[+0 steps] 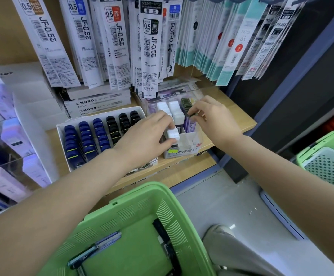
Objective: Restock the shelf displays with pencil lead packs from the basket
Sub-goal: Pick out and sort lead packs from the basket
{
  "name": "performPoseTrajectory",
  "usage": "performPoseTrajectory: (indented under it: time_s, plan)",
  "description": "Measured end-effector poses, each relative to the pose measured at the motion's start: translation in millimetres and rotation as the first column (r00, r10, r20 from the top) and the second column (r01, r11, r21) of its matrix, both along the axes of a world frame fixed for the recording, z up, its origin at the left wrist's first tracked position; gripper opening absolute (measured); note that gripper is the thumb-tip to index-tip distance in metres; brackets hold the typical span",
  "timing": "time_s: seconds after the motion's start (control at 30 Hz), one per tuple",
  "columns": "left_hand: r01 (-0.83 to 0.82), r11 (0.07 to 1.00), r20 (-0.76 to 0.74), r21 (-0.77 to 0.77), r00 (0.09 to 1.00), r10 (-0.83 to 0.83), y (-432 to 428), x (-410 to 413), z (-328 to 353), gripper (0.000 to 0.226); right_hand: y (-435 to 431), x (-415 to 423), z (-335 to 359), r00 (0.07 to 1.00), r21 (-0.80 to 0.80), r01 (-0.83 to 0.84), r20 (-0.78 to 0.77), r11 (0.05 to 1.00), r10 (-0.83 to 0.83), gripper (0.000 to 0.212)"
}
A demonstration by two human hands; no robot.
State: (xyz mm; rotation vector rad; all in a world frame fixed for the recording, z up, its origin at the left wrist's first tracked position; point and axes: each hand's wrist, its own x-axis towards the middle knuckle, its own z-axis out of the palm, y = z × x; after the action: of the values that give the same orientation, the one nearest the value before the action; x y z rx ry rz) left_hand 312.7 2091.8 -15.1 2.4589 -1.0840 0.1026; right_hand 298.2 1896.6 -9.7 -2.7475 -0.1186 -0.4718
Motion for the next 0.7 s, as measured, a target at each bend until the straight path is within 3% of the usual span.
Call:
performPoseTrajectory:
  time_s: [0.2,0.43,0.5,0.7]
  plan:
    - [0.011,0.999,0.042,0.047,0.999,-0.013,-0.3,0.5,0.4,0.028,0.1,-1.8,2.4,1.0,-0.092,0.03,0.001,0.995,-0.03,0.011]
    - [-0.022,0.997,0.34,0.068,0.94,-0.003,23.3,-43.1,0.0,0.026,20.5,-51.8,-4.9,0.971,-0.26,-0.015,0.226,0.966,0.076,0.017]
    - [-0.031,0.997,0.363,0.077,0.932,0.001,42.4,-70.2,-12.4,0.025,28.2,-74.4,-14.4,0.968,-0.281,-0.079,0.21,0.957,0.141,0.022]
    - [-0.091,0.958,0.138,0.271,0.989,0.055,111.6,-149.2,-99.5,0.018,64.0,-126.6,-79.5,0.931,-0.238,-0.361,-0.04,0.902,0.362,0.021]
